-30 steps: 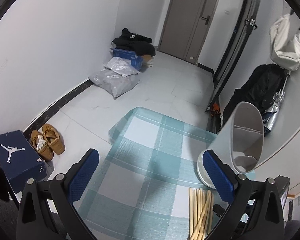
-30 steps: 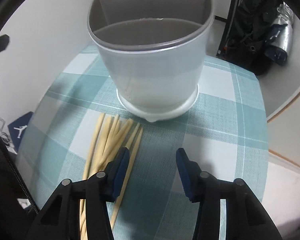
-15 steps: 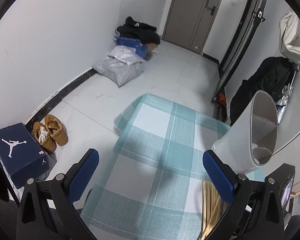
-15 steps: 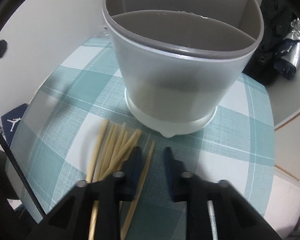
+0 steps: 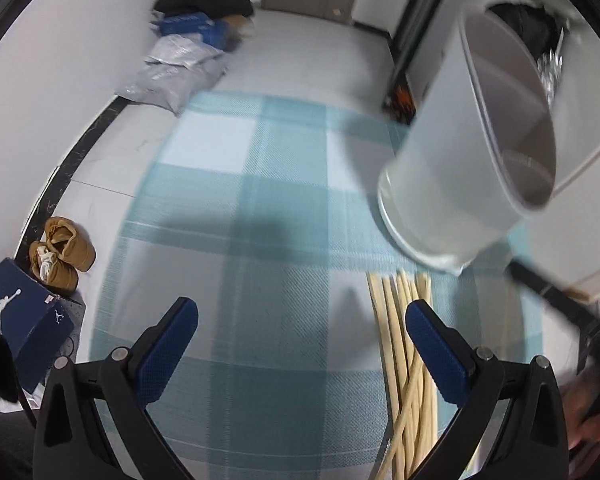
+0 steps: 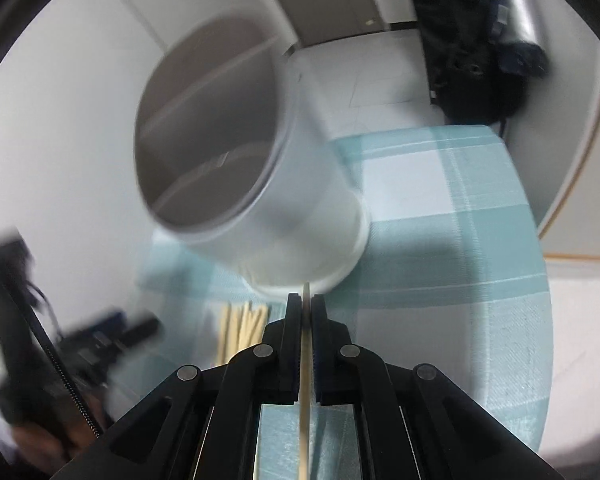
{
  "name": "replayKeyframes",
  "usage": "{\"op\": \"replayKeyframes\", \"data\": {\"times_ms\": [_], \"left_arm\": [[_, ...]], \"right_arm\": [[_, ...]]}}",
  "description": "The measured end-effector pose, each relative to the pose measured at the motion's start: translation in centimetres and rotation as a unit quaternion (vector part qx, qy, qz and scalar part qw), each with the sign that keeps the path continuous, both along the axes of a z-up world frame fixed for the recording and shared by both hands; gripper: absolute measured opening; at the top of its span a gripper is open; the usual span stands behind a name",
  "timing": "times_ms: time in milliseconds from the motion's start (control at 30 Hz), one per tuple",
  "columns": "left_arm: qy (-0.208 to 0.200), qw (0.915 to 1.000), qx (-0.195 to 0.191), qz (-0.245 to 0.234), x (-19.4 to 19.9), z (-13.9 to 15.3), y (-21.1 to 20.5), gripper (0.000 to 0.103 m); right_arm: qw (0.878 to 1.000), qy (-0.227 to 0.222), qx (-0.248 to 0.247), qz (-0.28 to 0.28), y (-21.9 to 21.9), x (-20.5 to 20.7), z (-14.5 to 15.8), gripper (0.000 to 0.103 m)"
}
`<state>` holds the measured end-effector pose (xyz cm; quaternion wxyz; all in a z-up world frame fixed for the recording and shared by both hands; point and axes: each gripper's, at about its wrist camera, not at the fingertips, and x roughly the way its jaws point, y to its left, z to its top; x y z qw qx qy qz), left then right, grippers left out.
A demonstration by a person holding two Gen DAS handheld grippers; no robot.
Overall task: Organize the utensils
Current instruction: 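Lift the chopstick with the right tool while the left tool pinches another chopstick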
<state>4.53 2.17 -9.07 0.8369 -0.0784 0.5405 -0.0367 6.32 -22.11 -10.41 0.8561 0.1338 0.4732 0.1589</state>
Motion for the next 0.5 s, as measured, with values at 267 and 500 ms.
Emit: {"op": "replayKeyframes", "data": {"times_ms": [267, 500], "left_arm": [[0.032, 0.9992, 0.020, 0.009, 0.9, -1.5, -0.9, 0.102], [0.042, 0.9974, 0.058, 0.008, 1.1, -2.2, -2.0, 0.100]], "right_arm": [[0.994, -0.019, 0.095, -0.049, -3.4, 0.2, 2.5, 0.004], [0.991, -0.036, 0.113, -0.054, -3.9, -0.3, 4.7, 0.004]]}}
